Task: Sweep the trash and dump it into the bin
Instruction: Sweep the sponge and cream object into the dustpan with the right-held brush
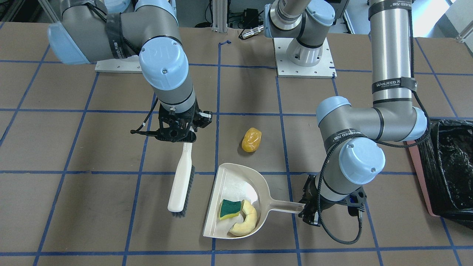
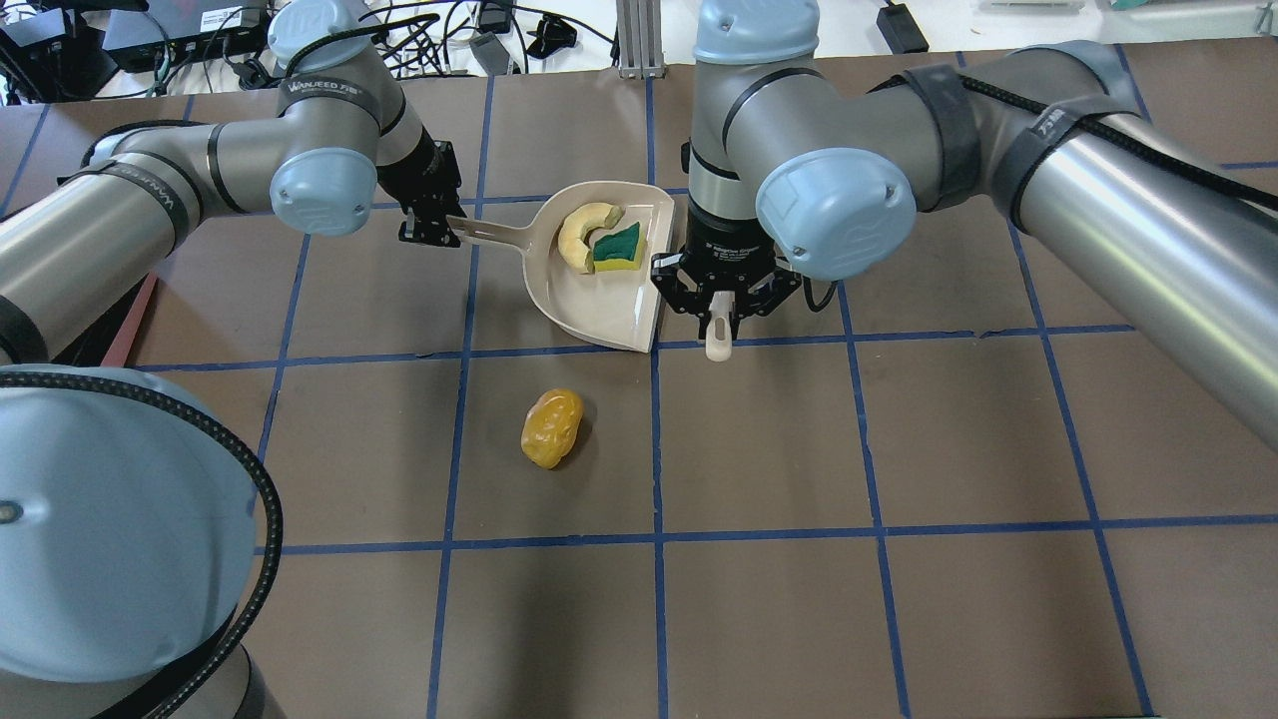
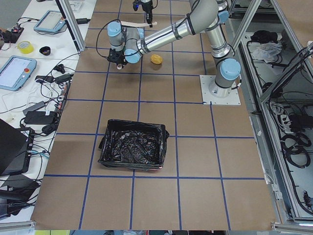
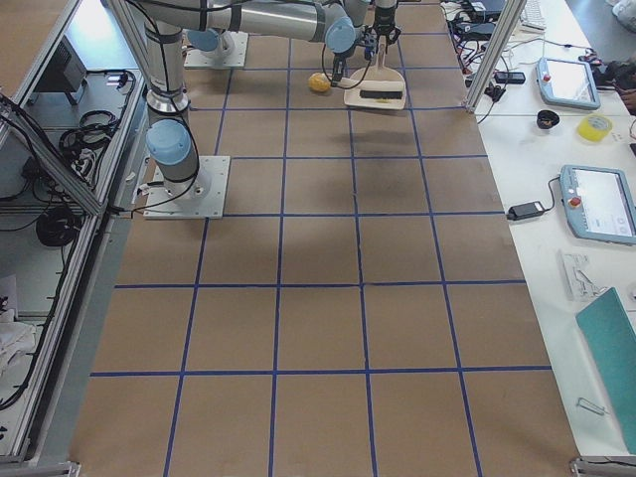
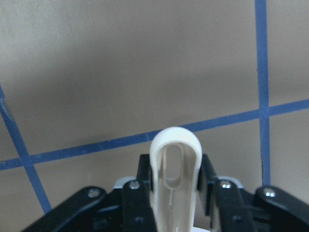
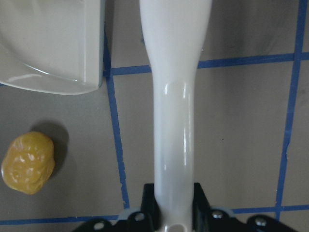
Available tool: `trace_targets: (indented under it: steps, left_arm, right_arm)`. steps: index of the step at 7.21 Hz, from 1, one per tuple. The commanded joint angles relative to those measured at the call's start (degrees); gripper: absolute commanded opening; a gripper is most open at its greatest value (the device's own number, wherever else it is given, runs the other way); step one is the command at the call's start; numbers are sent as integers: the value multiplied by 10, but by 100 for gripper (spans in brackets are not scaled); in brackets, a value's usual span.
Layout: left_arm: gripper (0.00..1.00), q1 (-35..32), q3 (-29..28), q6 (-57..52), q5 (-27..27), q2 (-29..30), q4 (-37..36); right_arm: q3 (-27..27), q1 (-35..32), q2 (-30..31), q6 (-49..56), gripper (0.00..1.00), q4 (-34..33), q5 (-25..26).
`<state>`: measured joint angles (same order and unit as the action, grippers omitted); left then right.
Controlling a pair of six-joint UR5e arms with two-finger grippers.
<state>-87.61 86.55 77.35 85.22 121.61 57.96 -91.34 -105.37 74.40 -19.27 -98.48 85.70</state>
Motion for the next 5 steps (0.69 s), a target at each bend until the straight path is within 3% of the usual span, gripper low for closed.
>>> trace_targets:
  steps: [1,3,5]
  left_arm:
    - [0,21,-2,-2,-1,-20,26]
    - [0,48,-7,-18,0,-59,88]
    - [0,90,-7,-40,8,-104,130]
  right_arm:
    - [-1,5,9,14,5,21,40]
    - [-13,3,54,15,5,69,38]
    - [-91,0,79,12,4,59,16]
